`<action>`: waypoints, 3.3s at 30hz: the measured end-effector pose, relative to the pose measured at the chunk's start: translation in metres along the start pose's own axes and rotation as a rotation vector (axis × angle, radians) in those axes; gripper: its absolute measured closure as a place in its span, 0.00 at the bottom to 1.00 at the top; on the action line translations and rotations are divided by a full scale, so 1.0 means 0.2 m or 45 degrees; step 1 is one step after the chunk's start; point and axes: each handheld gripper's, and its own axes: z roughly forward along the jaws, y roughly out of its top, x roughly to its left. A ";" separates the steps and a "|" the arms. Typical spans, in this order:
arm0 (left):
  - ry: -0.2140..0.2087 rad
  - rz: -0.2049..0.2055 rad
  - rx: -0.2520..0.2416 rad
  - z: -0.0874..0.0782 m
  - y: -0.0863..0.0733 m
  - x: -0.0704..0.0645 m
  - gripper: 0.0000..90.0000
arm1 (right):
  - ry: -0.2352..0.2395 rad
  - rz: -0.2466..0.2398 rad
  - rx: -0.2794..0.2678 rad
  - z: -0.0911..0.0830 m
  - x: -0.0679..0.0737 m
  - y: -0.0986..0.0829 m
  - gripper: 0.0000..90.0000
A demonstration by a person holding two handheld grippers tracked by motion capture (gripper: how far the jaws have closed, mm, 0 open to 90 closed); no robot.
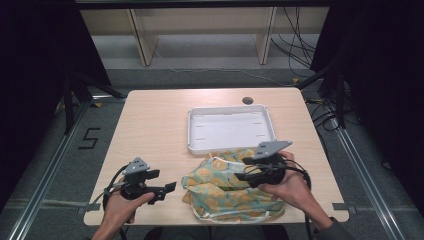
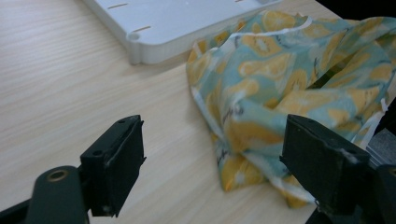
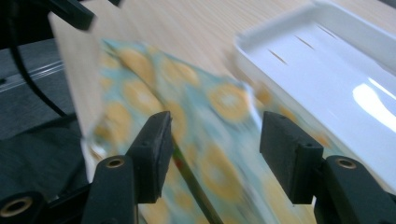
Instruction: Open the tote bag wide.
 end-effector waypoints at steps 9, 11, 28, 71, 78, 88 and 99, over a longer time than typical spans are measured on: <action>-0.043 0.086 0.147 0.17 0.15 -0.06 0.30 | -0.120 0.095 0.052 -0.14 -0.16 -0.21 0.48; -0.056 0.078 0.187 0.21 0.15 -0.06 0.31 | -0.114 0.145 0.084 -0.16 -0.16 -0.25 0.48; -0.033 0.266 0.359 0.29 0.08 -0.04 0.98 | -0.143 0.124 0.110 -0.14 -0.17 -0.36 0.50; -0.287 0.520 0.302 0.35 0.02 -0.37 0.77 | 0.194 -0.169 0.243 0.36 -0.03 0.01 0.82; -0.307 0.640 0.404 0.30 -0.04 -0.41 0.99 | 0.027 -0.124 0.228 0.38 -0.16 0.06 1.00; -0.334 0.683 0.482 0.25 -0.17 -0.47 0.99 | -0.168 -0.078 0.143 0.39 -0.36 0.14 1.00; -0.348 0.638 0.460 0.23 -0.14 -0.47 0.80 | -0.203 -0.013 0.079 0.36 -0.42 0.16 0.90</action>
